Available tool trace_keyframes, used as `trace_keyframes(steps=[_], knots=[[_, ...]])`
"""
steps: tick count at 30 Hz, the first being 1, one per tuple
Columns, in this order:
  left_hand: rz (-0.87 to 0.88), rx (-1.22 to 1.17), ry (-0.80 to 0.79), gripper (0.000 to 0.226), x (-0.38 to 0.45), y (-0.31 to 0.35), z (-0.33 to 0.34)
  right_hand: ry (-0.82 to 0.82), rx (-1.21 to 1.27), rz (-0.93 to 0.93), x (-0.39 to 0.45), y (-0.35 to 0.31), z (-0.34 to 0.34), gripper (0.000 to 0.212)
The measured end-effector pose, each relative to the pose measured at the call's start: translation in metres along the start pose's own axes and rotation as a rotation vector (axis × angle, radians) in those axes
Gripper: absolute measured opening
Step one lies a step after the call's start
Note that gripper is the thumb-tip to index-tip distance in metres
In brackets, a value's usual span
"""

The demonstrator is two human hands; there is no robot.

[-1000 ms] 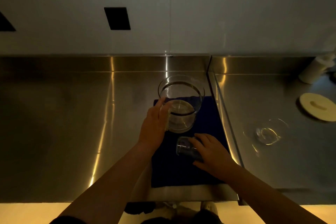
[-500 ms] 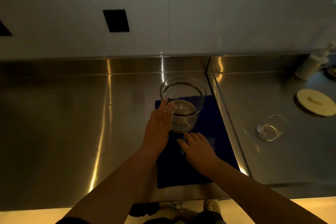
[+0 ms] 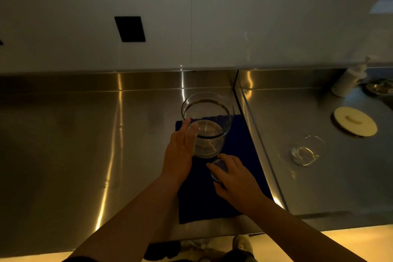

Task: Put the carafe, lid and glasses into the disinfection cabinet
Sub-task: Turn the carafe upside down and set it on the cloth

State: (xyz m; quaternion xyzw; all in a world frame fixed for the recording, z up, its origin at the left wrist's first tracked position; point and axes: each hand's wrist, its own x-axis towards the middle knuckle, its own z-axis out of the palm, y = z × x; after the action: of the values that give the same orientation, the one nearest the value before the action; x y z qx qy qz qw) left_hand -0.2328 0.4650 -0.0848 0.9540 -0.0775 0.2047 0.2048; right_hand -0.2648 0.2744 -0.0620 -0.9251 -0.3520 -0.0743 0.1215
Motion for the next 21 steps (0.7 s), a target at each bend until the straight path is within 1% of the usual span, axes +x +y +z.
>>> trace_keyframes(steps=[1,5,9,11,13,15,17,19,21], knots=[[-0.011,-0.028,0.007,0.042,-0.001,0.001,-0.001,0.003,-0.003,0.018,-0.001,-0.001,0.000,0.060],[-0.054,-0.092,0.011,0.072,-0.002,0.004,-0.008,0.013,-0.041,0.090,0.001,0.001,0.007,0.059],[-0.071,-0.060,-0.025,0.087,-0.003,0.006,-0.011,-0.052,-0.049,0.153,0.009,0.006,0.012,0.056],[-0.075,-0.069,-0.029,0.088,-0.003,0.006,-0.011,-0.064,-0.066,0.145,0.010,0.009,0.016,0.055],[-0.072,-0.063,-0.044,0.088,-0.002,0.006,-0.011,-0.019,-0.017,0.132,0.009,0.011,0.015,0.058],[-0.082,-0.055,-0.058,0.083,-0.001,0.005,-0.010,0.082,0.108,0.178,0.011,0.014,0.007,0.066],[-0.082,-0.027,-0.055,0.073,0.004,0.003,-0.012,0.197,0.229,0.233,0.018,0.018,-0.004,0.076],[0.027,0.090,-0.028,0.066,0.010,0.004,-0.015,0.214,0.246,0.225,0.030,0.021,-0.013,0.079],[0.188,0.141,-0.026,0.059,0.019,0.010,-0.018,0.173,0.179,0.187,0.044,0.021,-0.014,0.074]])
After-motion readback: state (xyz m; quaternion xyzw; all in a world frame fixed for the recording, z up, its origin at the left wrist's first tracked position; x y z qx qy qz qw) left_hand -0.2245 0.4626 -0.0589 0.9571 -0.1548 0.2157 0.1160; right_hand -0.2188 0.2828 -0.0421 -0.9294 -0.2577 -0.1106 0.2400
